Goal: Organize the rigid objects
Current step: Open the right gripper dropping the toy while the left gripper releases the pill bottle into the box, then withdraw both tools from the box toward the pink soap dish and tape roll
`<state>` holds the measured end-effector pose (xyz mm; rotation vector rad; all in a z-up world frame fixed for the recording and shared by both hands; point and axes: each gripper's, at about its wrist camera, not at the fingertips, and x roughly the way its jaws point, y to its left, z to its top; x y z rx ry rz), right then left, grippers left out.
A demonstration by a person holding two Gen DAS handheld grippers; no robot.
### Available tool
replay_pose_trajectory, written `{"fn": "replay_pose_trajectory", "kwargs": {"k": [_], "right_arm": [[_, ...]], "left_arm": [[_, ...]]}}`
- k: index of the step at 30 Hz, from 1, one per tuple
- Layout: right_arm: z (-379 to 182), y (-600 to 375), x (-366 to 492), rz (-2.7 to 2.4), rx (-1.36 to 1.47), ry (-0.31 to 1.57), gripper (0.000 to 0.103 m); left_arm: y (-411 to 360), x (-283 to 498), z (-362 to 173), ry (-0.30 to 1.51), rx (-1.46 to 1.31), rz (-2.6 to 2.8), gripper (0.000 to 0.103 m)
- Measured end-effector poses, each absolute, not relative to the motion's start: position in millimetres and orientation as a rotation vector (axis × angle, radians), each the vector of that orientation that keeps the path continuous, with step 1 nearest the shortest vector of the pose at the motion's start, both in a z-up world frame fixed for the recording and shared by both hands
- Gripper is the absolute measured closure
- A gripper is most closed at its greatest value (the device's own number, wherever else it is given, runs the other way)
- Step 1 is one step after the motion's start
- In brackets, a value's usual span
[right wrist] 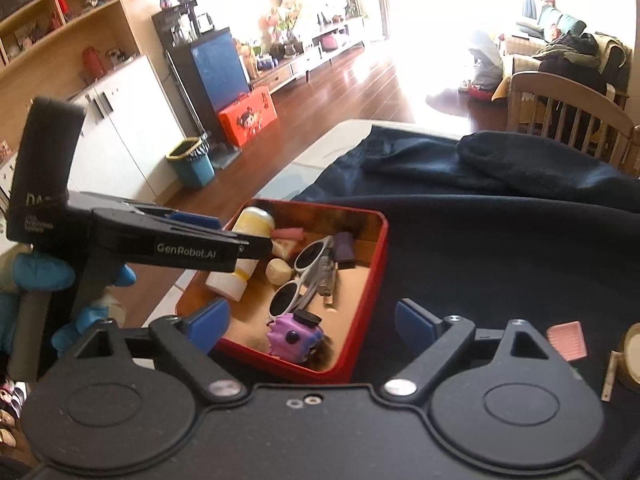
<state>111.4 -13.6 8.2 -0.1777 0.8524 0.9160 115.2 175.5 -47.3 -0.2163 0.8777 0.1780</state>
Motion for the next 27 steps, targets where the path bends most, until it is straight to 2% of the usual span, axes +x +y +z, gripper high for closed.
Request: {"fn": "replay_pose_trajectory", "kwargs": {"k": [2, 10, 27], "right_arm": [[13, -27, 111, 0.914, -0.174, 0.832, 0.004], [16, -89, 120, 0.888, -0.164, 0.795, 0.001], [-21, -221, 191, 0.647, -0.13, 0.83, 0.001]], "left_arm": [[167, 115, -44, 0.871, -0.213, 0.18, 0.036], [124, 118, -37, 0.839, -0.187, 0.173, 0.024], [14, 163, -54, 0.832, -0.182, 0.117, 0.024]]}}
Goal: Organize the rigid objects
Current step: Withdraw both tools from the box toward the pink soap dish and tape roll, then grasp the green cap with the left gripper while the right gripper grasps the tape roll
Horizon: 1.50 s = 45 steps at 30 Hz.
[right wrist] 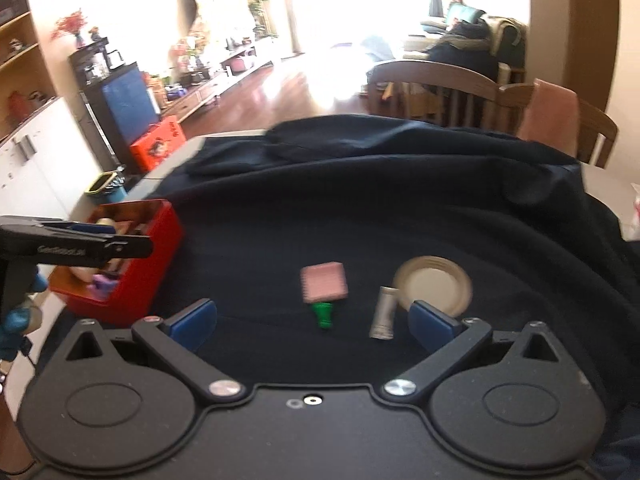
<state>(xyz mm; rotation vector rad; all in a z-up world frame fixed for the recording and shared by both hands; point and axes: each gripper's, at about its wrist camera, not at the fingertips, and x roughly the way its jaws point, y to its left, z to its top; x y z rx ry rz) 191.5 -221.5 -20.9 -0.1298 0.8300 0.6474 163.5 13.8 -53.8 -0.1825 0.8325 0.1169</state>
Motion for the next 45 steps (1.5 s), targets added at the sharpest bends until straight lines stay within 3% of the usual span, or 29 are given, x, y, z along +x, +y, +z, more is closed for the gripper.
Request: {"fn": "replay_pose_trajectory", "kwargs": {"k": [15, 40, 42, 45], "right_arm": [[-63, -257, 260, 0.563, -0.137, 0.889, 0.002], [-115, -229, 319, 0.444, -0.091, 0.993, 0.007], [-118, -228, 320, 0.44, -0.085, 1.004, 0.007], [-120, -227, 321, 0.439, -0.087, 1.011, 0.007]], "left_arm": [[-80, 211, -97, 0.904, -0.17, 0.078, 0.024], [-115, 258, -151, 1.03, -0.213, 0.123, 0.025], [-117, 259, -151, 1.025, -0.213, 0.12, 0.029], [-119, 261, -150, 1.017, -0.201, 0.115, 0.046]]}}
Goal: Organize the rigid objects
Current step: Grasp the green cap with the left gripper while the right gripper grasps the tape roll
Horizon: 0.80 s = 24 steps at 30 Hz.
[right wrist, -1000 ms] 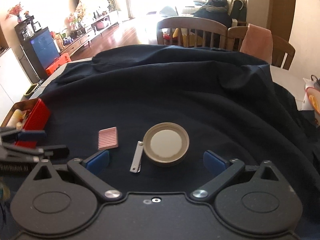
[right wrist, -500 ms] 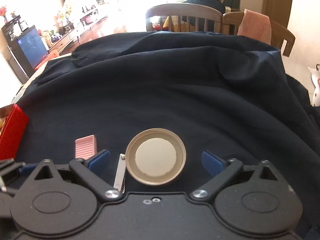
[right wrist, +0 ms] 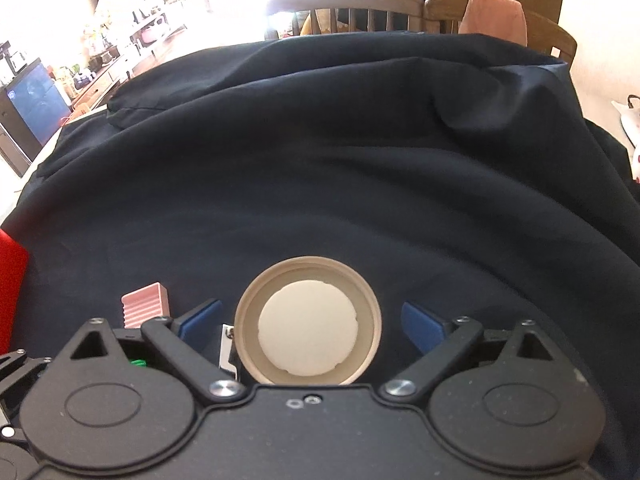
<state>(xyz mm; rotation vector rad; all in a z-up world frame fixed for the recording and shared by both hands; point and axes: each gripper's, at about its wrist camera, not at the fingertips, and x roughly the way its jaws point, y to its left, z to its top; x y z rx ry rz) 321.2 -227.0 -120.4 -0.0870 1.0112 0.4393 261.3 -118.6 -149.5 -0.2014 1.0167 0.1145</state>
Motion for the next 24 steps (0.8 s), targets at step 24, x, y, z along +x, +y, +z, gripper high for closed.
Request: {"fn": "replay_pose_trajectory", "kwargs": {"k": [24], "right_arm": [[-112, -240, 312, 0.449, -0.098, 0.988, 0.026]], "left_arm": [[-115, 262, -146, 1.015, -0.17, 0.082, 0.089]]}}
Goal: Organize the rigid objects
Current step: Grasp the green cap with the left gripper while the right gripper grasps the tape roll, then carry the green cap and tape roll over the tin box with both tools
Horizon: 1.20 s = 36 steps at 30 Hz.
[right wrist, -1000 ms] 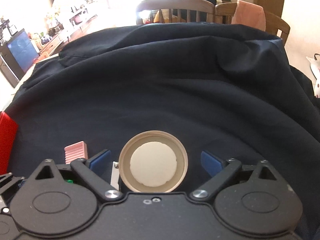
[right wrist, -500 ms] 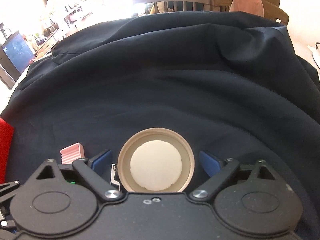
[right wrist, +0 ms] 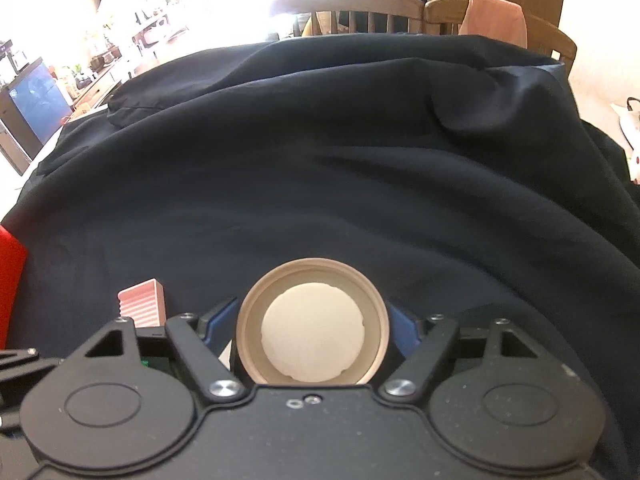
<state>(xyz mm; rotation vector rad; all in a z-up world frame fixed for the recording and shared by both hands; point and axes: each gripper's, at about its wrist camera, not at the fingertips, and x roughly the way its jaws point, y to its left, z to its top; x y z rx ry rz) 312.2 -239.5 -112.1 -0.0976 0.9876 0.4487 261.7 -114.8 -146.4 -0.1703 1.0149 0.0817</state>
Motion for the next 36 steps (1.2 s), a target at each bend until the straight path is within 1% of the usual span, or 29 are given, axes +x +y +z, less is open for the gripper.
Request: {"fn": "replay_pose_trajectory", "kwargs": {"k": [18, 36], "right_arm": [[-69, -247, 258, 0.589, -0.197, 0.953, 0.026], [-26, -192, 198, 0.717, -0.263, 0.9, 0.026]], "left_arm": [[-93, 237, -123, 1.013, -0.219, 0.081, 0.089], [-37, 180, -84, 0.967, -0.239, 0.076, 0.088]]}}
